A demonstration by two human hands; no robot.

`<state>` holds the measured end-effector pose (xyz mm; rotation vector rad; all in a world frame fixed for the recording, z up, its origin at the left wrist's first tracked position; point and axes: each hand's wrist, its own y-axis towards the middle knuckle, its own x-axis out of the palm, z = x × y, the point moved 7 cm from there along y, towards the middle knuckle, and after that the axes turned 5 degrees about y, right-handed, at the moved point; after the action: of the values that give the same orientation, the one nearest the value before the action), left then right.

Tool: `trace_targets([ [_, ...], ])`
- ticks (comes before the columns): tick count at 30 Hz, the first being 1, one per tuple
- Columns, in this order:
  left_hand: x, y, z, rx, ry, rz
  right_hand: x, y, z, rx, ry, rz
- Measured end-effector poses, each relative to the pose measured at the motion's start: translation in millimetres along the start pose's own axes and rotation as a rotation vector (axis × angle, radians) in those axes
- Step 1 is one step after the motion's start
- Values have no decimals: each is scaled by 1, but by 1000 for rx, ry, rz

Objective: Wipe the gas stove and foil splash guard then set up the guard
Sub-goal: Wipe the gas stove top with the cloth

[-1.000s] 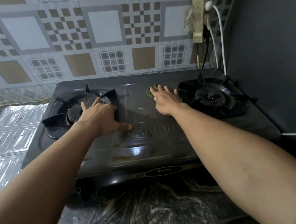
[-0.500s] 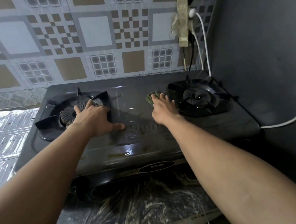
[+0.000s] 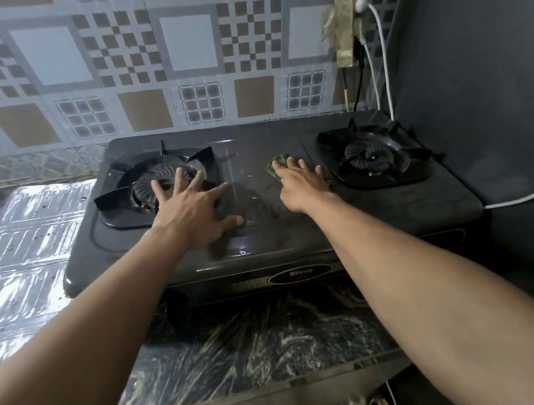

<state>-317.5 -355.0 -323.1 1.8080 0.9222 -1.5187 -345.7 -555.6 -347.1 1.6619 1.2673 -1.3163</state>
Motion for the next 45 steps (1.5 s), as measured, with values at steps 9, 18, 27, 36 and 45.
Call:
trace_targets([
  [9,1,-23,-7,-74,-51,68,12,-11,-52,-154,54,-59],
  [18,2,-40,-6,-66,-117,1,21,-40,-76,-226,88,-106],
  [27,5,-49,-12,-28,-182,-75,28,-79,-92,-277,85,-78],
  [36,7,-47,-5,-60,-151,-106,23,-88,-61,-197,104,-71],
  [45,0,-36,24,-68,-71,56,11,-64,-33,-163,45,-68],
])
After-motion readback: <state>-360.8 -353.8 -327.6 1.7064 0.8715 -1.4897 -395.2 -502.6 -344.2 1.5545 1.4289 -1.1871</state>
